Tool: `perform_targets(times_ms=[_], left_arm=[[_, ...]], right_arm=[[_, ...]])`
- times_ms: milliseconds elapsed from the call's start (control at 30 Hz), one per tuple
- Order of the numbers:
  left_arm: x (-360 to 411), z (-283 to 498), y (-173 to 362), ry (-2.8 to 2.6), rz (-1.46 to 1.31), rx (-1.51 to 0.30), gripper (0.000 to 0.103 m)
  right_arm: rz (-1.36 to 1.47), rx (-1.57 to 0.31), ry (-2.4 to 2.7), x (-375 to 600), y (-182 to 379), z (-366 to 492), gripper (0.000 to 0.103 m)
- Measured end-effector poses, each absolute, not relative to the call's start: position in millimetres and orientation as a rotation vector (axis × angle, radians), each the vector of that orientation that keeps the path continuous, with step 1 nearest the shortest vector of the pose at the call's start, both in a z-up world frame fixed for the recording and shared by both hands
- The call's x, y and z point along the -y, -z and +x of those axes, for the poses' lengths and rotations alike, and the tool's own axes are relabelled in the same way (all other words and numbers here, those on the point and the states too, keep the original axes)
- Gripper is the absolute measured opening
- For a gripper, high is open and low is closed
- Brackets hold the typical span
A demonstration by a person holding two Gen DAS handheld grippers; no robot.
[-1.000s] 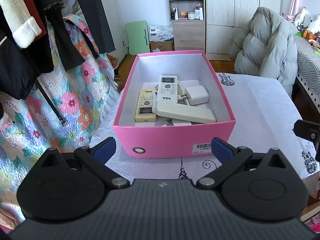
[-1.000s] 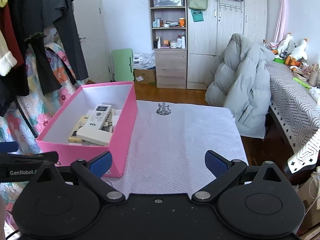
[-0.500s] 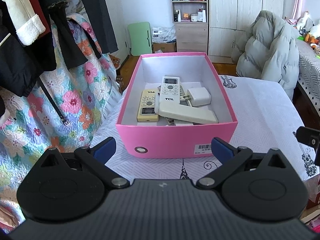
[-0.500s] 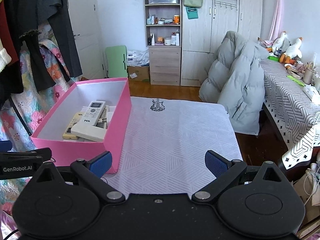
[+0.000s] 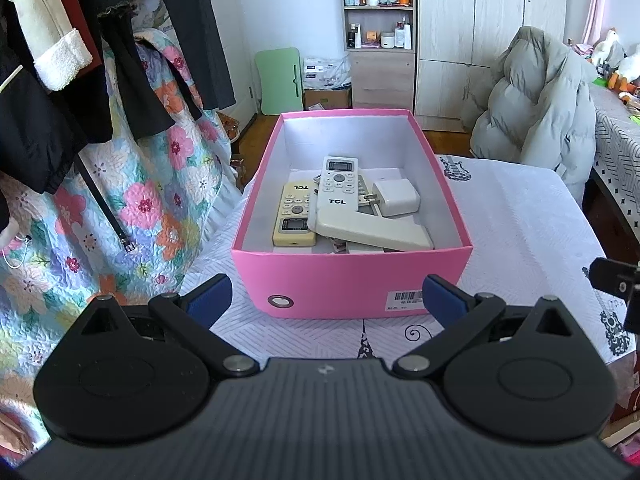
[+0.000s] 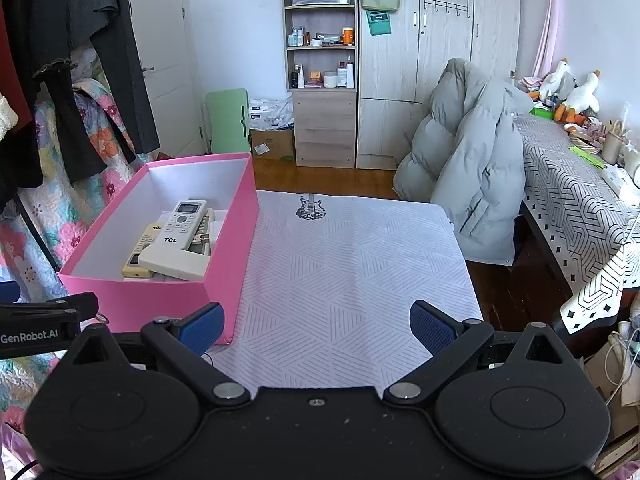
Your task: Organize rigid objects
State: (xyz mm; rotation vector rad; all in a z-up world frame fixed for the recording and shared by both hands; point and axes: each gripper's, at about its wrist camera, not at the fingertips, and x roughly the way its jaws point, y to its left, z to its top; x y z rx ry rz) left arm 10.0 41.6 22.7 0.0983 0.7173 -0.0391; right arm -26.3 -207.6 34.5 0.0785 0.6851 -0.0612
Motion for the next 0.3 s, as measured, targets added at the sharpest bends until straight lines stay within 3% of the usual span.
perform_targets(times_ms=[300], left_arm=[[-43.7, 9.4, -23.4, 0.029, 0.087, -0.718, 0.103]], right_arm=[[0.078, -0.687, 0.066, 207.1, -33.5, -27.0, 0.101]])
